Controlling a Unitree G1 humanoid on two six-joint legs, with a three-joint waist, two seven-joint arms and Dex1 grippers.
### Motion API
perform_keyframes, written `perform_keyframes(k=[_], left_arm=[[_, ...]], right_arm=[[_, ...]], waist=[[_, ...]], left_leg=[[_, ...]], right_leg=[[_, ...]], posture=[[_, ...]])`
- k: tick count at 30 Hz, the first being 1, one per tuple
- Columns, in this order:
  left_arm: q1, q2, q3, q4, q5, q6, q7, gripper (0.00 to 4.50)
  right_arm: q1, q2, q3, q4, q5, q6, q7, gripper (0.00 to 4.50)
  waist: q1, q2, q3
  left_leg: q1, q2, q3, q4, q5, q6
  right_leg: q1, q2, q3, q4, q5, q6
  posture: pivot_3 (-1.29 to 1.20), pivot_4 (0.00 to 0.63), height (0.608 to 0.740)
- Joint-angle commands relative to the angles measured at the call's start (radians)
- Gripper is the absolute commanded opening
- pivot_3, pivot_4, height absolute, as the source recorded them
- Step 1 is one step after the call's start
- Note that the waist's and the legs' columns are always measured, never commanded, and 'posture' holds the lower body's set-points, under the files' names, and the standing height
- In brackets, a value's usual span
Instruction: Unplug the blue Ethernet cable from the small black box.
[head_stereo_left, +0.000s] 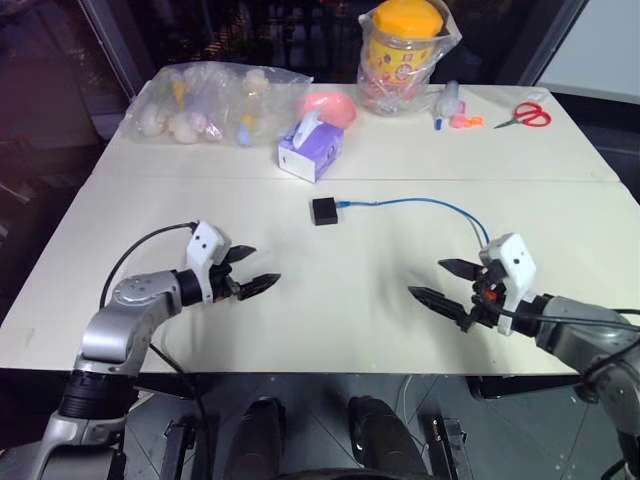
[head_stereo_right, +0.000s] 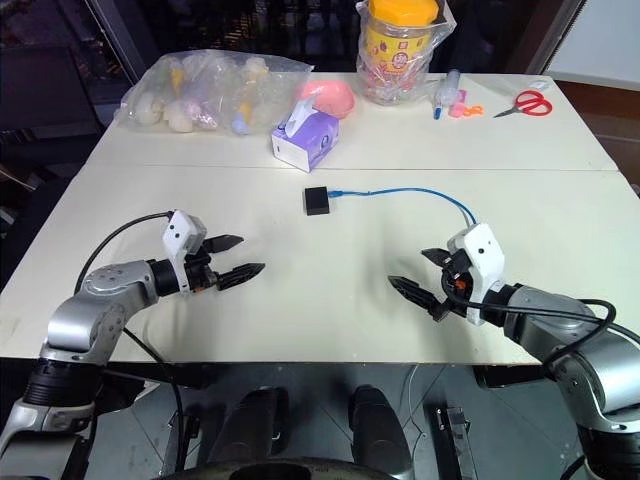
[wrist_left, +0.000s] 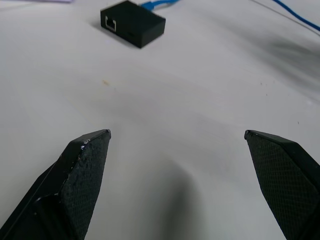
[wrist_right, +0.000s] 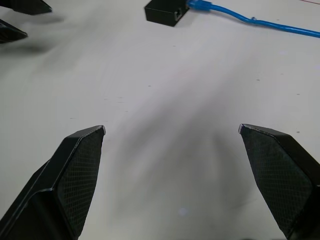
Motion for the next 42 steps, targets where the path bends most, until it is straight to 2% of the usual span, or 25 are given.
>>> perform_keyframes(k=[1, 16, 22, 27, 31, 37, 42], left_arm=[[-0.034, -0.007, 0.032, -0.011, -0.011, -0.019, 0.016, 4.47], [-0.110, -0.027, 0.017, 0.047, -0.002, -0.039, 0.006, 4.47], [-0.172, -0.012, 0.005, 0.098, 0.023, -0.043, 0.001, 4.47], [-0.274, 0.056, -0.048, 0.140, 0.057, -0.008, -0.074, 4.47], [-0.307, 0.151, -0.067, 0.116, 0.035, 0.028, -0.199, 4.47], [-0.260, 0.245, -0.031, 0.001, -0.009, 0.097, -0.254, 4.47], [-0.184, 0.242, 0.043, -0.085, -0.046, 0.158, -0.177, 4.47]], right_arm=[[-0.027, 0.001, 0.002, 0.001, -0.017, -0.022, 0.010, 4.50], [-0.070, 0.044, 0.024, 0.017, -0.076, -0.041, -0.005, 4.50], [-0.181, 0.050, 0.079, 0.131, -0.144, -0.081, 0.012, 4.50], [-0.493, 0.086, 0.273, 0.479, -0.353, -0.222, 0.050, 4.50], [-0.777, 0.189, 0.430, 0.894, -0.519, -0.405, 0.135, 4.50], [-1.092, 0.374, 0.520, 1.504, -0.677, -0.678, 0.258, 4.50], [-1.217, 0.461, 0.494, 1.765, -0.745, -0.780, 0.234, 4.50]], waist=[[0.000, 0.000, 0.000], [-0.001, 0.000, 0.000], [-0.005, 0.000, 0.000], [-0.013, 0.000, 0.000], [-0.032, 0.000, 0.001], [-0.047, 0.000, 0.001], [-0.048, 0.000, 0.001]], left_leg=[[0.000, 0.000, 0.000, 0.000, 0.000, 0.000], [0.000, 0.000, 0.000, 0.000, 0.000, 0.000], [0.001, 0.000, 0.000, 0.000, 0.000, 0.000], [0.001, 0.000, 0.001, 0.001, 0.001, -0.001], [0.001, 0.001, 0.001, -0.002, 0.001, -0.001], [-0.002, 0.001, 0.001, -0.006, 0.001, -0.001], [-0.004, 0.001, 0.001, -0.007, 0.001, -0.001]], right_leg=[[0.000, 0.000, 0.000, 0.000, 0.000, 0.000], [0.000, 0.000, 0.000, 0.000, 0.000, 0.000], [0.000, 0.001, 0.000, 0.000, 0.000, 0.000], [0.000, 0.001, 0.000, 0.001, 0.003, -0.001], [-0.001, 0.002, 0.000, 0.000, 0.002, -0.001], [-0.006, 0.002, -0.001, 0.002, 0.004, 0.004], [-0.008, 0.000, -0.001, 0.002, 0.004, 0.004]], posture=[[0.00, 0.150, 0.740], [0.00, 0.150, 0.740], [0.00, 0.150, 0.740], [0.00, 0.150, 0.740], [0.00, 0.150, 0.740], [0.00, 0.150, 0.740], [0.00, 0.150, 0.740]])
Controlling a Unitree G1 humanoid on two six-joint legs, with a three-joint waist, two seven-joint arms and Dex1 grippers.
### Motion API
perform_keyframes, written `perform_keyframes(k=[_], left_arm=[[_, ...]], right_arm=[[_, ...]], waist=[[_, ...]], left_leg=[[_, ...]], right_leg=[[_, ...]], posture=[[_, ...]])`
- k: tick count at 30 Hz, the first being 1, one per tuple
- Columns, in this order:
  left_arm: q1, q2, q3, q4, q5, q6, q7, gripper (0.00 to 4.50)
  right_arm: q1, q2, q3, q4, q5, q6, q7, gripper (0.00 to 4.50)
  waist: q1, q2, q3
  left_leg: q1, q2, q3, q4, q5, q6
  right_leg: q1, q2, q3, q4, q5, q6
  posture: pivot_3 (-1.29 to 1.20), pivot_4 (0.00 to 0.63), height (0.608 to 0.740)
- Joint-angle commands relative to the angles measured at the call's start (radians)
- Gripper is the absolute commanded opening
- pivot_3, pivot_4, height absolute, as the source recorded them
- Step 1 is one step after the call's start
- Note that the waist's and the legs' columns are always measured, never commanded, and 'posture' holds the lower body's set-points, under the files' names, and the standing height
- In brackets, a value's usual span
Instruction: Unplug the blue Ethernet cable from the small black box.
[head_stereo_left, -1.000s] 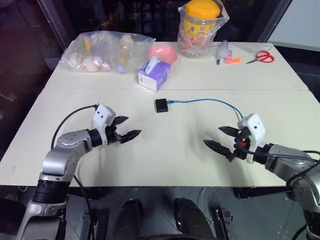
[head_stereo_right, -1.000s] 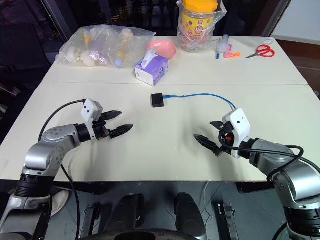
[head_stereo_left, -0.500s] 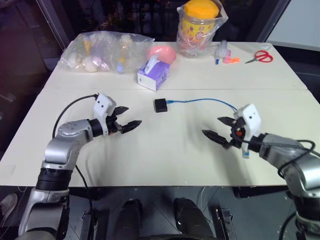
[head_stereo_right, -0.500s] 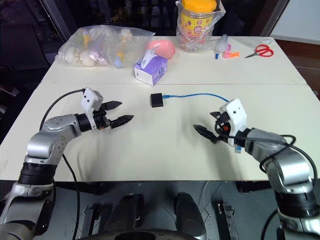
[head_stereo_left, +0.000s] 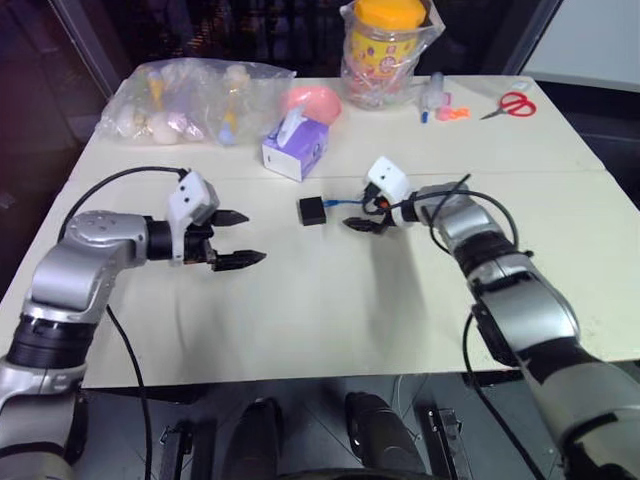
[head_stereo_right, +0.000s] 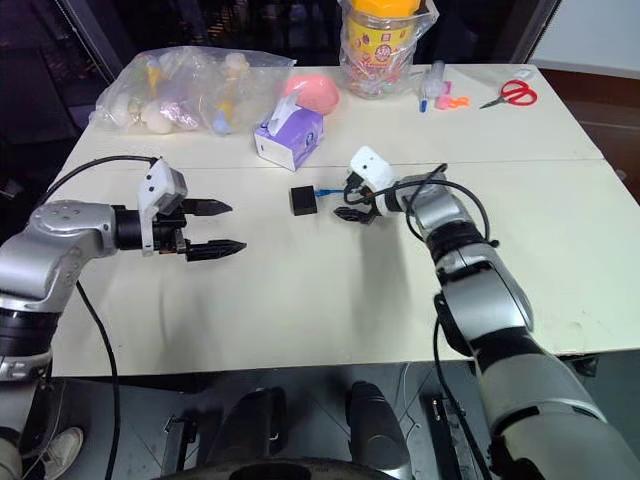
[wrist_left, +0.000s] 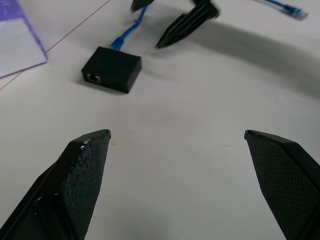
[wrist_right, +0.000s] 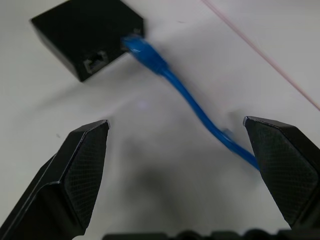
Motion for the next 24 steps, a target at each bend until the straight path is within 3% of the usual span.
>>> perform_keyframes(k=[1, 5, 8, 14, 20, 24], left_arm=[[0.038, -0.001, 0.069, -0.079, -0.030, 0.036, 0.062, 4.47], [0.162, -0.033, 0.123, -0.216, -0.066, 0.092, 0.157, 4.47], [0.209, -0.045, 0.166, -0.286, -0.088, 0.130, 0.216, 4.50], [0.292, -0.017, 0.245, -0.350, -0.123, 0.172, 0.261, 4.50], [0.257, -0.028, 0.209, -0.296, -0.128, 0.148, 0.259, 4.50], [0.190, -0.051, 0.141, -0.214, -0.093, 0.097, 0.247, 4.50]], right_arm=[[-0.068, 0.021, -0.037, 0.109, -0.042, -0.062, -0.032, 4.50], [-0.099, 0.075, -0.059, 0.176, -0.090, -0.065, -0.078, 4.50], [-0.079, 0.080, -0.043, 0.192, -0.152, -0.065, -0.084, 3.25], [-0.063, 0.085, -0.081, 0.196, -0.180, -0.049, -0.018, 0.19], [-0.084, 0.078, -0.095, 0.187, -0.195, -0.030, 0.153, 0.06], [-0.103, 0.075, -0.118, 0.176, -0.200, -0.082, 0.081, 0.06]], waist=[[-0.001, 0.000, 0.000], [-0.011, 0.000, 0.000], [-0.011, 0.000, 0.000], [-0.011, 0.000, 0.000], [-0.013, 0.000, 0.000], [-0.013, 0.000, 0.000]], left_leg=[[0.000, 0.000, 0.000, 0.000, 0.000, 0.000], [0.002, 0.000, 0.000, 0.001, 0.000, 0.000], [0.004, 0.000, -0.001, 0.003, 0.000, 0.000], [0.017, 0.000, -0.001, 0.004, 0.000, -0.001], [0.018, 0.000, 0.000, 0.003, 0.000, -0.001], [0.018, 0.000, -0.001, 0.002, 0.000, -0.001]], right_leg=[[0.000, 0.000, 0.000, 0.000, 0.000, 0.000], [0.001, 0.000, 0.000, 0.003, 0.000, 0.000], [0.001, 0.001, 0.000, 0.008, 0.000, 0.000], [0.013, 0.001, 0.001, 0.012, -0.003, -0.005], [0.013, 0.002, 0.001, 0.012, -0.003, -0.005], [0.012, 0.002, 0.001, 0.012, -0.001, -0.002]], posture=[[0.00, 0.150, 0.740], [0.00, 0.150, 0.740], [0.00, 0.150, 0.740], [0.00, 0.150, 0.740], [0.00, 0.150, 0.740], [0.00, 0.150, 0.740]])
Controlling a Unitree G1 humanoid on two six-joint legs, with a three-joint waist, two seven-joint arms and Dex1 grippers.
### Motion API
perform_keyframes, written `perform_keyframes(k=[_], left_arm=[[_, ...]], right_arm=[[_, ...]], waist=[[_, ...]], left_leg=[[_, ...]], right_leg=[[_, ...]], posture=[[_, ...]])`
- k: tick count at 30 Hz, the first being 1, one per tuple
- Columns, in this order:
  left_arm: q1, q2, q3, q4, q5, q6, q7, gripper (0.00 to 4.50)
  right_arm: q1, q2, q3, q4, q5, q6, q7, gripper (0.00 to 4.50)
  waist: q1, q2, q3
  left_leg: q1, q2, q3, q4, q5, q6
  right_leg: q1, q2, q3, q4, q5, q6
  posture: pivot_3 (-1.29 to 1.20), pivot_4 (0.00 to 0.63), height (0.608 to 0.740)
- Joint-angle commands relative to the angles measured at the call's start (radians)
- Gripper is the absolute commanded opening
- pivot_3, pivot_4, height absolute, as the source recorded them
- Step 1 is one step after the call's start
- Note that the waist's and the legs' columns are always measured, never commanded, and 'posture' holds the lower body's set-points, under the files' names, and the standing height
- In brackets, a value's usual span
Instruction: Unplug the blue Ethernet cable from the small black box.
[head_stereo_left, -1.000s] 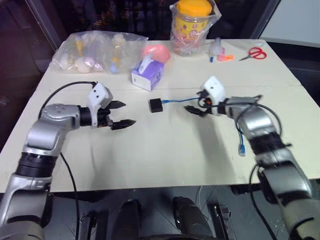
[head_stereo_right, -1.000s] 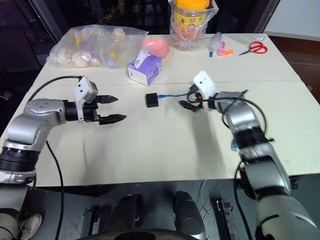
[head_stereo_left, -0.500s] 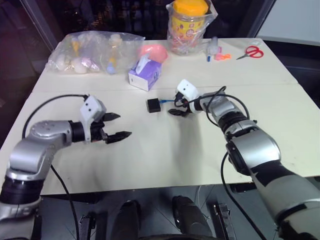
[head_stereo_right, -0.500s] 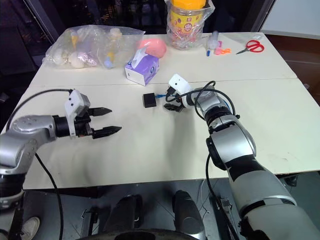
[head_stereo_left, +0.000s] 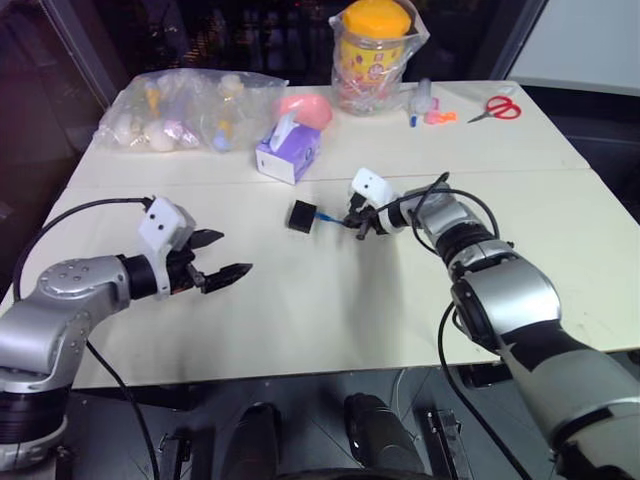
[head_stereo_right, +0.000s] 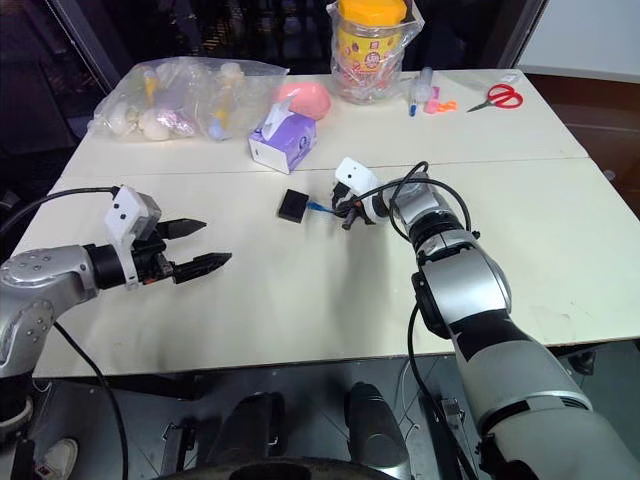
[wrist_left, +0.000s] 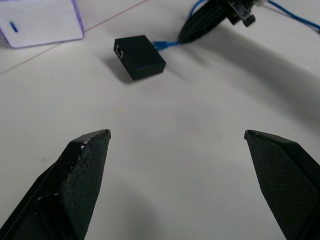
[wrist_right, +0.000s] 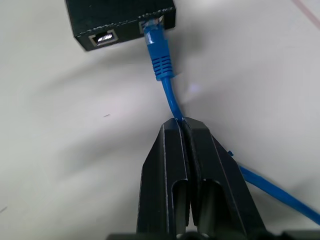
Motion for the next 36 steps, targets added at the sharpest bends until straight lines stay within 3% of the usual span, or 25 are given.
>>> perform_keyframes(k=[1, 3, 8, 16, 19, 24, 30, 36], left_arm=[[-0.060, -0.018, -0.046, 0.054, 0.024, -0.058, -0.013, 4.50], [-0.074, -0.022, -0.061, 0.071, 0.029, -0.070, -0.016, 4.50], [-0.069, -0.018, -0.062, 0.080, 0.029, -0.081, -0.017, 4.50], [-0.028, -0.028, -0.049, 0.020, 0.017, -0.057, 0.032, 4.50], [-0.013, -0.037, -0.039, -0.019, 0.009, -0.039, 0.069, 4.50], [0.022, -0.040, -0.011, -0.082, -0.020, -0.003, 0.108, 4.50], [-0.059, -0.073, -0.041, 0.063, 0.014, -0.073, 0.098, 4.50], [-0.335, -0.165, 0.002, 0.466, -0.010, -0.163, 0.032, 4.50]], right_arm=[[-0.028, 0.006, -0.038, -0.009, 0.003, -0.034, -0.064, 0.29], [-0.030, 0.009, -0.053, -0.008, 0.006, -0.040, -0.074, 0.93], [-0.023, 0.018, -0.057, -0.005, -0.018, -0.055, -0.124, 3.36], [-0.001, 0.089, -0.087, 0.010, -0.012, 0.031, -0.128, 3.36], [0.023, 0.102, -0.088, 0.015, -0.025, 0.080, -0.100, 2.50], [0.044, 0.097, -0.111, 0.013, -0.022, 0.116, -0.076, 0.02], [0.005, 0.048, -0.048, -0.012, -0.101, -0.041, -0.174, 0.02], [-0.016, -0.055, 0.022, -0.151, -0.164, -0.374, -0.315, 0.02]], waist=[[0.000, 0.000, 0.000], [-0.001, 0.000, 0.000], [0.000, 0.000, 0.000], [-0.004, 0.000, 0.000], [-0.003, 0.000, 0.000], [-0.003, 0.000, 0.000], [0.003, 0.000, 0.000], [0.003, -0.001, 0.001]], left_leg=[[0.000, 0.000, 0.000, 0.000, 0.000, 0.000], [0.000, 0.000, 0.000, 0.000, 0.000, 0.000], [-0.001, 0.000, 0.001, -0.001, 0.000, 0.000], [-0.001, 0.000, 0.000, -0.001, 0.000, 0.000], [-0.001, 0.000, 0.000, -0.001, 0.000, 0.000], [0.001, 0.000, 0.000, 0.000, 0.000, 0.000], [0.001, 0.000, 0.000, 0.002, 0.000, 0.000], [-0.002, -0.001, 0.000, 0.002, 0.002, -0.003]], right_leg=[[0.000, 0.000, 0.000, 0.000, 0.000, 0.000], [0.000, 0.000, 0.000, 0.000, 0.000, 0.000], [-0.002, 0.000, 0.000, 0.000, 0.000, 0.000], [-0.002, 0.000, 0.000, 0.000, 0.000, 0.000], [-0.001, 0.000, 0.001, 0.000, 0.000, 0.000], [0.000, 0.000, 0.001, 0.001, 0.000, -0.001], [0.001, 0.000, 0.000, 0.000, -0.002, -0.003], [0.000, -0.001, 0.001, -0.002, -0.002, -0.003]], posture=[[0.00, 0.150, 0.740], [0.00, 0.150, 0.740], [0.00, 0.150, 0.740], [0.00, 0.150, 0.740], [0.00, 0.150, 0.740], [0.00, 0.150, 0.740], [0.00, 0.150, 0.740], [0.00, 0.150, 0.740]])
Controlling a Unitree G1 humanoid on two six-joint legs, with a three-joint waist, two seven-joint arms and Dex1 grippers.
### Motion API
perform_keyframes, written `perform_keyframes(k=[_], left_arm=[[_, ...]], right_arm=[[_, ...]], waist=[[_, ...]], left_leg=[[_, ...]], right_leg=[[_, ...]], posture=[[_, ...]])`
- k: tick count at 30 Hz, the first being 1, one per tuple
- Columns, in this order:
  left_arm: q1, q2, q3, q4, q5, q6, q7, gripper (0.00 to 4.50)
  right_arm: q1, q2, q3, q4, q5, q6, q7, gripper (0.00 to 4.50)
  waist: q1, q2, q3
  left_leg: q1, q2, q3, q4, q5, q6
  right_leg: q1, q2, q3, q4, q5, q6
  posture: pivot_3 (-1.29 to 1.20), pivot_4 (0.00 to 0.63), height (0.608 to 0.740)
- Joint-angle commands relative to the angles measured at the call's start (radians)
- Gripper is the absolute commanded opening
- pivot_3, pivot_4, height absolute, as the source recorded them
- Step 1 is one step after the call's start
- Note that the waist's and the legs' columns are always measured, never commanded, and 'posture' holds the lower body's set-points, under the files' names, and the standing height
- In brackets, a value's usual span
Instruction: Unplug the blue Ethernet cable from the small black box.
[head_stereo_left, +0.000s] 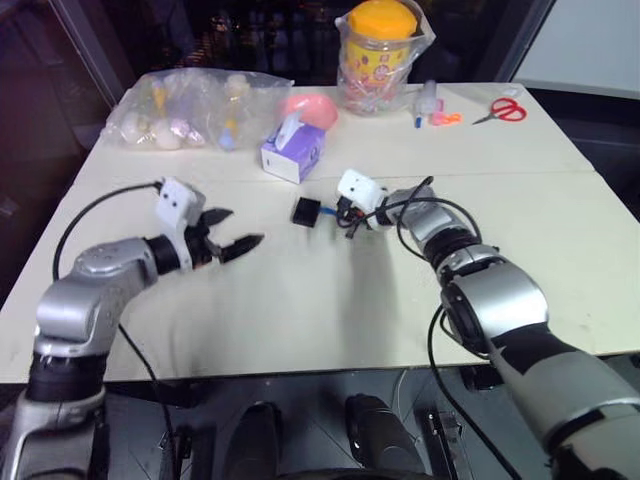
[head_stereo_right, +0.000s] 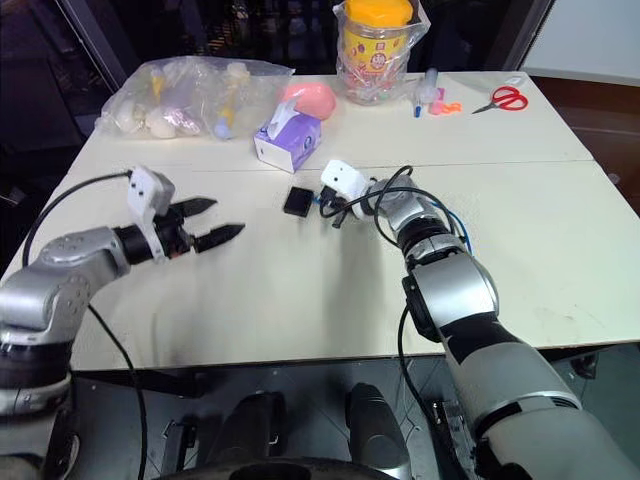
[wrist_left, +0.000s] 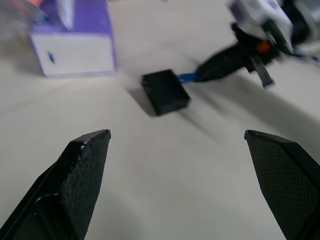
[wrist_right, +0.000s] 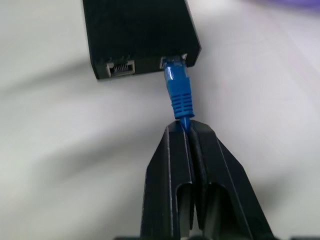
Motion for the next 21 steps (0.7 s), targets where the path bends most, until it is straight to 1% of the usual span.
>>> perform_keyframes(k=[1, 4, 5, 7, 9, 12, 15, 21], left_arm=[[-0.156, -0.027, 0.052, 0.204, -0.047, -0.040, -0.084, 4.50], [-0.267, -0.033, 0.044, 0.361, -0.069, -0.043, -0.211, 4.50], [-0.313, -0.036, 0.031, 0.430, -0.073, -0.045, -0.282, 4.50], [-0.445, -0.074, 0.022, 0.620, -0.085, -0.045, -0.414, 4.50], [-0.531, -0.102, 0.013, 0.759, -0.056, -0.082, -0.477, 4.50], [-0.626, -0.134, -0.006, 0.925, 0.006, -0.163, -0.538, 4.50], [-0.702, -0.178, -0.014, 1.043, 0.045, -0.221, -0.592, 4.50], [-0.772, -0.251, -0.011, 1.156, 0.104, -0.277, -0.662, 4.50]], right_arm=[[0.001, -0.079, 0.023, -0.198, -0.014, -0.218, -0.049, 0.02], [0.086, -0.137, -0.011, -0.427, 0.041, -0.280, -0.044, 0.02], [0.127, -0.166, -0.024, -0.535, 0.049, -0.278, -0.051, 0.02], [0.223, -0.221, -0.063, -0.751, 0.079, -0.259, -0.051, 0.02], [0.284, -0.244, -0.076, -0.872, 0.106, -0.209, -0.032, 0.02], [0.348, -0.264, -0.081, -1.008, 0.132, -0.127, -0.004, 0.02], [0.394, -0.285, -0.083, -1.125, 0.156, -0.044, 0.027, 0.02], [0.448, -0.302, -0.083, -1.253, 0.199, 0.085, 0.068, 0.02]], waist=[[-0.002, 0.000, 0.000], [-0.007, 0.000, 0.000], [-0.007, 0.000, 0.000], [0.002, 0.000, 0.000], [0.006, 0.000, 0.000], [0.002, 0.000, 0.000], [-0.001, 0.000, 0.000], [0.001, -0.001, 0.000]], left_leg=[[0.000, 0.000, 0.000, -0.001, 0.000, 0.000], [-0.001, 0.000, 0.000, -0.004, 0.000, 0.000], [-0.001, 0.000, 0.000, -0.005, 0.000, 0.000], [0.000, 0.000, -0.001, -0.011, 0.000, 0.000], [-0.002, 0.000, -0.002, -0.013, 0.000, 0.000], [-0.004, 0.000, -0.001, -0.013, 0.000, 0.000], [-0.004, -0.001, 0.000, -0.011, 0.000, 0.000], [-0.004, 0.000, 0.000, -0.010, 0.000, 0.000]], right_leg=[[0.000, 0.000, 0.000, 0.000, 0.002, 0.003], [-0.004, 0.000, 0.000, 0.001, 0.002, 0.005], [-0.004, 0.000, 0.000, 0.002, 0.001, 0.006], [-0.006, 0.000, -0.001, 0.002, 0.000, 0.006], [-0.007, 0.000, -0.003, 0.002, 0.000, 0.007], [-0.006, -0.001, -0.003, -0.001, 0.000, 0.007], [-0.006, -0.001, -0.002, -0.004, 0.000, 0.007], [-0.006, -0.001, -0.002, -0.002, 0.000, 0.007]], posture=[[0.00, 0.150, 0.740], [0.00, 0.150, 0.740], [0.00, 0.150, 0.740], [0.00, 0.150, 0.740], [0.00, 0.150, 0.740], [0.00, 0.150, 0.740], [0.00, 0.150, 0.740], [0.00, 0.150, 0.740]])
